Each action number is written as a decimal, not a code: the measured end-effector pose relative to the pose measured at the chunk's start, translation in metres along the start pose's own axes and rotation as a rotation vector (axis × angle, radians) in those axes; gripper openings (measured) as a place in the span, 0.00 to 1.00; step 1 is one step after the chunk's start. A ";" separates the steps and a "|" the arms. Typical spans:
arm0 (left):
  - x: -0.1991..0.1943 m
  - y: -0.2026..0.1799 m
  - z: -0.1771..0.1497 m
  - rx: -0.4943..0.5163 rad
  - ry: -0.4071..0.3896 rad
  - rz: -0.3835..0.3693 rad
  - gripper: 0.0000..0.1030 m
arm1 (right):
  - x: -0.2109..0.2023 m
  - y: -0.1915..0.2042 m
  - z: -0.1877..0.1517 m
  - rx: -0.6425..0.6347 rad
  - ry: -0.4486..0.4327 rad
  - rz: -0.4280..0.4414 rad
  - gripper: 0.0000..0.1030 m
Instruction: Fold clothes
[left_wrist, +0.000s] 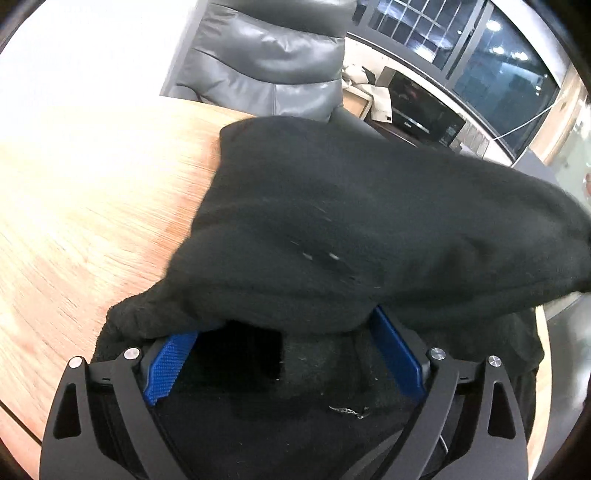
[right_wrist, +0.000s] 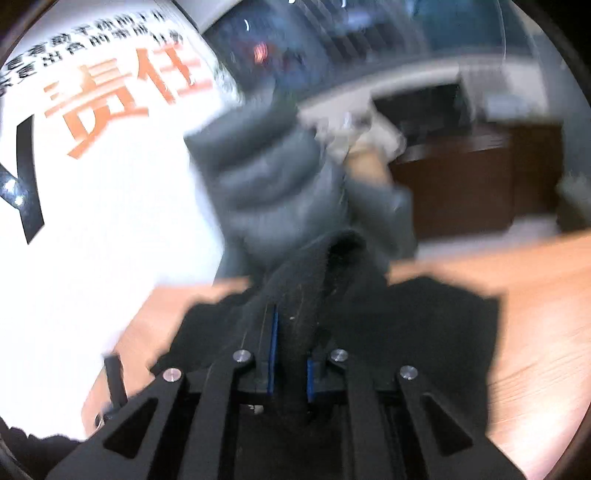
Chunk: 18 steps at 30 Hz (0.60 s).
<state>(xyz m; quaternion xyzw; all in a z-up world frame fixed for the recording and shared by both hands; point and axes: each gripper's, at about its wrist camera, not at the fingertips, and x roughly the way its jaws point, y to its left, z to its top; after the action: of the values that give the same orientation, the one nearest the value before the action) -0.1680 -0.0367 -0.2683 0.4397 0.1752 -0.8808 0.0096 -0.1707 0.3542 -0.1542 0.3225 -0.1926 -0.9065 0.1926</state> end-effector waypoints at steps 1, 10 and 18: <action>0.000 0.000 0.001 -0.003 -0.001 -0.001 0.90 | -0.005 -0.016 -0.005 0.049 0.024 -0.031 0.11; -0.023 0.010 -0.003 0.149 0.050 -0.013 0.73 | 0.027 -0.092 -0.080 0.121 0.281 -0.228 0.12; -0.030 0.021 0.000 0.160 0.071 -0.029 0.72 | 0.035 -0.089 -0.073 0.114 0.359 -0.239 0.12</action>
<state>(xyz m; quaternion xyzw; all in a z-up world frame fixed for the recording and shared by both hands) -0.1462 -0.0609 -0.2512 0.4674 0.1107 -0.8759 -0.0448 -0.1678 0.3976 -0.2663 0.5097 -0.1665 -0.8386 0.0967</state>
